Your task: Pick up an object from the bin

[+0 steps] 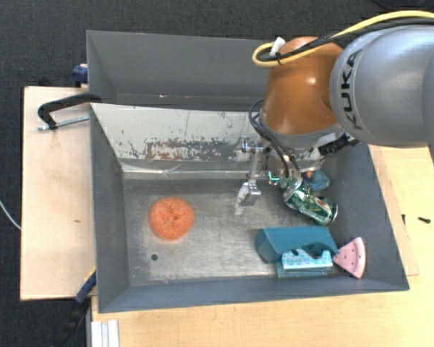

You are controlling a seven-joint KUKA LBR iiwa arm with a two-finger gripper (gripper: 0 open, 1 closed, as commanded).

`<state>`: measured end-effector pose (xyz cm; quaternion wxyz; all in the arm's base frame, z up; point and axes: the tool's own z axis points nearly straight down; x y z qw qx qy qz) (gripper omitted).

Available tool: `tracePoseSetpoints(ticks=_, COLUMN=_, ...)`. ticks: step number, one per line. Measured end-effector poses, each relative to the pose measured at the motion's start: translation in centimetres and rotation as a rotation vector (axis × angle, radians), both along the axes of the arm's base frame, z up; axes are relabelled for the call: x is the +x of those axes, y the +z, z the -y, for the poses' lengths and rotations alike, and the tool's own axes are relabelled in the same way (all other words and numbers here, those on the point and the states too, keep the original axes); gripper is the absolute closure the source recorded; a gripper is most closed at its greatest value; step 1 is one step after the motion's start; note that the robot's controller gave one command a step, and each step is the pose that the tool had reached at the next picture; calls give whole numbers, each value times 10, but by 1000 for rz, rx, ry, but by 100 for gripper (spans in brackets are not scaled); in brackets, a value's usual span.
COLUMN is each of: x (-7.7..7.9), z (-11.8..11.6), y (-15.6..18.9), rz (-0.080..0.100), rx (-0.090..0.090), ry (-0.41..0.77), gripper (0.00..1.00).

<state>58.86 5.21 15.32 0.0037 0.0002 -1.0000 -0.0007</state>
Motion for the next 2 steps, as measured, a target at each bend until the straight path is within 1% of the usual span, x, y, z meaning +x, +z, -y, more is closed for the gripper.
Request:
tracePoseSetpoints(ticks=1, x=2, z=0, y=5, rz=9, rx=0, ry=0, gripper=0)
tracePoseSetpoints(ticks=2, x=-13, z=51, y=29, rz=6, rx=1, ry=-25, gripper=0)
